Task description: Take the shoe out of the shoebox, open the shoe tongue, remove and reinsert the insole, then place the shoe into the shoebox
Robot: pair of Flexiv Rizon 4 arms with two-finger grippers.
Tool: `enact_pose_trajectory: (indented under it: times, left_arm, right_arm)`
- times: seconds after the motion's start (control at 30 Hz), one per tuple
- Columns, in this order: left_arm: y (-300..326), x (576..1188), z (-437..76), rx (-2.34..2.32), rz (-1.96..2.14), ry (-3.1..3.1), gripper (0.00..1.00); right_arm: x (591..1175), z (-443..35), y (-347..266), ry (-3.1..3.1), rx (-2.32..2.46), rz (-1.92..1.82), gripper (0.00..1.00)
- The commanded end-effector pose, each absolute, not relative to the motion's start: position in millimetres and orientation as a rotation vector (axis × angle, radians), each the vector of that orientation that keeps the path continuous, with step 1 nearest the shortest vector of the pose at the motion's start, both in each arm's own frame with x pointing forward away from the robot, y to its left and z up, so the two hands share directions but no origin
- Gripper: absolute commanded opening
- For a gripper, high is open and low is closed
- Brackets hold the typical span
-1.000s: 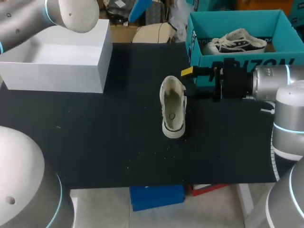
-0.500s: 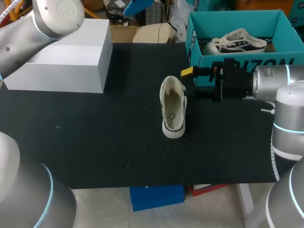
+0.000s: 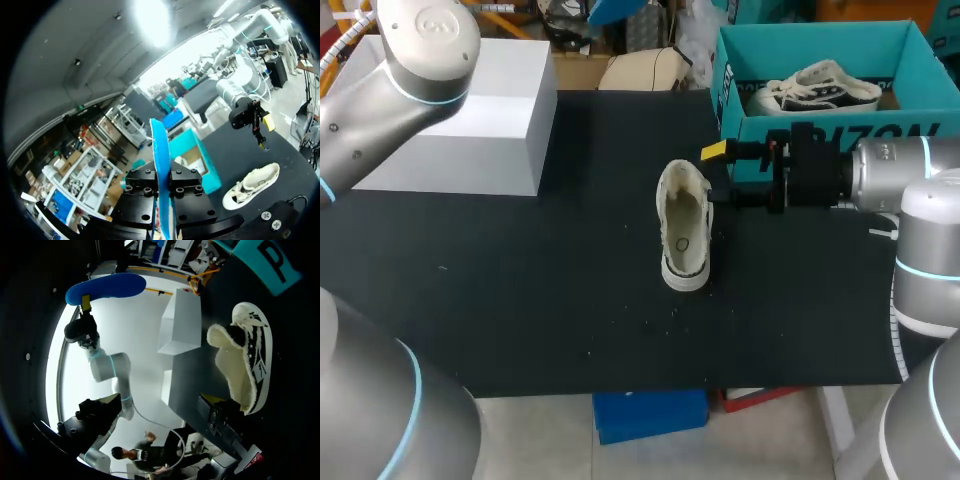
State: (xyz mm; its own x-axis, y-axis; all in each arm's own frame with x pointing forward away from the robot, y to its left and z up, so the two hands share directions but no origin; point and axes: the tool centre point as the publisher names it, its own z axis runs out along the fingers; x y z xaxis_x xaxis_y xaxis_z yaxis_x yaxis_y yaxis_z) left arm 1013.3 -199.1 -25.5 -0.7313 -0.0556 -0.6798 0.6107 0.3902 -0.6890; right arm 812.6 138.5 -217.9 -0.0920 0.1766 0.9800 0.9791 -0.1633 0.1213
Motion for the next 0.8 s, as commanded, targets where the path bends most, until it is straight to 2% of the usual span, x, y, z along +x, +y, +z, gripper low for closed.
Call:
enact_pose_trajectory:
  times: [0.03, 0.37, 0.8]
  left_arm:
    - [-200.3, 985.4, -42.8, 0.632, -1.318, 1.858, 0.0]
    - [-197.6, 950.7, -73.1, 0.791, -1.364, 1.709, 0.0]
    - [-197.6, 950.7, -73.1, 0.791, -1.364, 1.709, 0.0]
  right_arm:
    - [812.2, -218.9, 140.2, -1.327, -1.416, -1.339, 1.0]
    - [812.2, -218.9, 140.2, -1.327, -1.416, -1.339, 1.0]
    - [812.2, -218.9, 140.2, -1.327, -1.416, -1.339, 1.0]
